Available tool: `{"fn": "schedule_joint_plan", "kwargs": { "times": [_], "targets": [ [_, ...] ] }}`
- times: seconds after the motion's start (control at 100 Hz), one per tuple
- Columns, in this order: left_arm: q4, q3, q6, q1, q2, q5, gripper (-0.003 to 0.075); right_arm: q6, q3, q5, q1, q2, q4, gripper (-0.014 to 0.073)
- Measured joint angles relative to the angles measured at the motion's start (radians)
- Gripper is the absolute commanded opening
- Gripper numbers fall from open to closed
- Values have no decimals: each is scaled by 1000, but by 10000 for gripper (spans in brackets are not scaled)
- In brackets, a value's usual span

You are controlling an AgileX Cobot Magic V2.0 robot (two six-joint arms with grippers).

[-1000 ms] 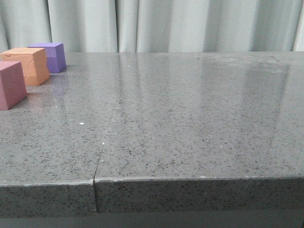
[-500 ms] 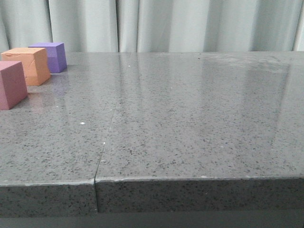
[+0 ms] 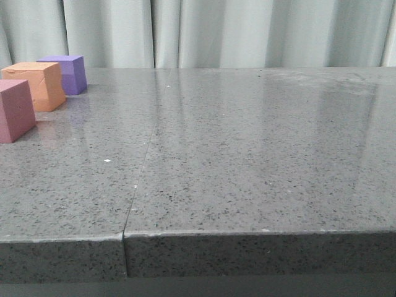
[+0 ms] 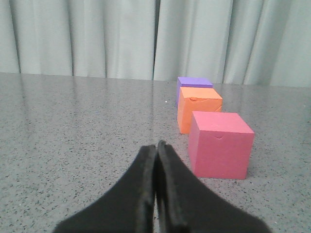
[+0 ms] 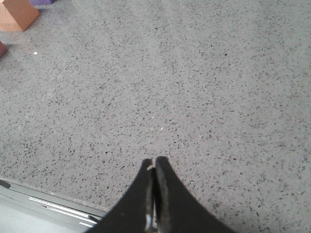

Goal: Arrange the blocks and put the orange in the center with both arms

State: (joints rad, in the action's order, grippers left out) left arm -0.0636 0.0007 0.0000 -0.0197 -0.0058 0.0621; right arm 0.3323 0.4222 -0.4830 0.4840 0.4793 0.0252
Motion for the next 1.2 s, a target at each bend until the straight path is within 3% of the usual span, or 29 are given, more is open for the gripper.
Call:
{"fn": "schedule_joint_plan", "kwargs": {
  "times": [0.4, 0.57, 0.77, 0.99, 1.2],
  "targets": [
    [0, 0, 0, 0, 0, 0, -20, 0, -52, 57, -24, -13, 24, -67],
    [0, 0, 0, 0, 0, 0, -20, -6, -162, 220, -129, -92, 38, -67],
    [0, 0, 0, 0, 0, 0, -20, -102, -299, 403, -292, -233, 40, -67],
    [0, 0, 0, 0, 0, 0, -20, -189, -385, 436, -441, -341, 11, -67],
    [0, 0, 0, 0, 0, 0, -20, -216, -443, 441, -474, -439, -2, -67]
  ]
}}
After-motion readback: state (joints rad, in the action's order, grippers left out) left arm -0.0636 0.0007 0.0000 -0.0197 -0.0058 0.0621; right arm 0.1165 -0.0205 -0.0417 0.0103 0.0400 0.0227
